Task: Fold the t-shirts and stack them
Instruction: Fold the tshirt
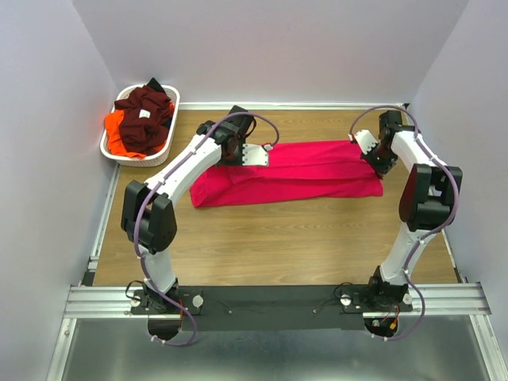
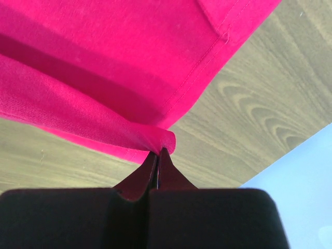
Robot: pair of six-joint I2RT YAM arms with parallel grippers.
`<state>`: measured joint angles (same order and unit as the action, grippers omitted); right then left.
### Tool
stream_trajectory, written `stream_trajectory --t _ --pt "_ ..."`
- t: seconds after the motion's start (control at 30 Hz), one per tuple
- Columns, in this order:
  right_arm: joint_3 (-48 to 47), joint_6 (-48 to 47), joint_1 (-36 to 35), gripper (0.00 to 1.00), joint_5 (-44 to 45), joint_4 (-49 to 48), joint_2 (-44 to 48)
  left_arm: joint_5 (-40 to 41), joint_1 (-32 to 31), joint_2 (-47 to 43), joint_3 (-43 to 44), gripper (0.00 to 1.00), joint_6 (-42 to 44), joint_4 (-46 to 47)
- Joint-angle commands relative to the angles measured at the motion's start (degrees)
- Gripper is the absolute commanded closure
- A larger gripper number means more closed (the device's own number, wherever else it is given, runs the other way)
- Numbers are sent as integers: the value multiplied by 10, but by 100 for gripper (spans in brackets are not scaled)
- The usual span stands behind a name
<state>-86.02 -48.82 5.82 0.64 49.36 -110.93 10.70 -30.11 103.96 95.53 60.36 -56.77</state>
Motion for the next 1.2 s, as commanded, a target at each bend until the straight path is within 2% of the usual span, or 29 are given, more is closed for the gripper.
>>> stream_trajectory --t 0.0,0.5,1.17 --pt "-27 9 -1 99 -3 5 -22 23 7 24 28 100 22 5" --pt "-71 16 -1 99 -18 5 -57 30 25 77 70 100 37 19" --pt "-100 19 -1 100 -18 6 -88 28 44 113 74 100 45 42"
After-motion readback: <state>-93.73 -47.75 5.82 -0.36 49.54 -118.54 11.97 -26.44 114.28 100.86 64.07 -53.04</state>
